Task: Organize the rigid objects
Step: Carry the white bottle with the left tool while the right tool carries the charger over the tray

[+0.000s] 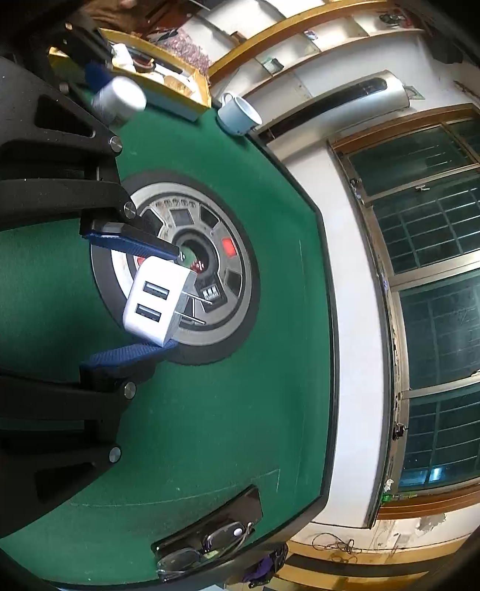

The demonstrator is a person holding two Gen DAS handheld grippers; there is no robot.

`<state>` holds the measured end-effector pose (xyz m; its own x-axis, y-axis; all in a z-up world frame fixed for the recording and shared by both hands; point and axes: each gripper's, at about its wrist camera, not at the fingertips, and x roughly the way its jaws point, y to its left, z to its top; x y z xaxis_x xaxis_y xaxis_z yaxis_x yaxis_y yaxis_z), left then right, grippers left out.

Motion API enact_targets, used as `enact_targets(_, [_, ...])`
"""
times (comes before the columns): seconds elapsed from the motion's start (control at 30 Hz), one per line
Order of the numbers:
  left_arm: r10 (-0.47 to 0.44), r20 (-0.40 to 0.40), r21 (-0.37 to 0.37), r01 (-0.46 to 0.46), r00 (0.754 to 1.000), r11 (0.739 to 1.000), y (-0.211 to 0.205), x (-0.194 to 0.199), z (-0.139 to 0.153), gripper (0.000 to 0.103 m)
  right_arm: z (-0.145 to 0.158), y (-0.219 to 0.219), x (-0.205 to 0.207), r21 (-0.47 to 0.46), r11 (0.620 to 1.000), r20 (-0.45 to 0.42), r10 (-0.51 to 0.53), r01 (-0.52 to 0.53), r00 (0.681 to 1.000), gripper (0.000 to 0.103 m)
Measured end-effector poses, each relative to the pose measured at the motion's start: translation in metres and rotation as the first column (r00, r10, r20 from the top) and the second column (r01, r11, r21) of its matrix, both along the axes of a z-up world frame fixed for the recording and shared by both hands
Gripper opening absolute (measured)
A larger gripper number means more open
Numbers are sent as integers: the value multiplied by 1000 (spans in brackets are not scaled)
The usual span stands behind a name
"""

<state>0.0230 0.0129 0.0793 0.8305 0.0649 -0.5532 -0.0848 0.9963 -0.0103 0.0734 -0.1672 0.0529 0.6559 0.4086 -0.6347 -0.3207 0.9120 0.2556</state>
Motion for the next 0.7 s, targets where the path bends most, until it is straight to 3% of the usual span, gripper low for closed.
enact_targets(0.23, [88,81,77,-94,993,993,26,-44,15,33,7,27,-23,-23,997,42,71,-70,997,40])
enact_targets(0.43, [165,87,46,-170,982,984,74,-71,18,33,9,49,-49,-24,991,60,132,-131,989,40])
enact_targets(0.53, [215,83,-3,-215,973,977,105,-85,18,33,13,67,-63,-4,985,57,175,-175,983,40])
enact_targets(0.7, [319,84,-45,-316,944,948,157,-108,15,33,21,106,-85,23,967,66,251,-253,966,40])
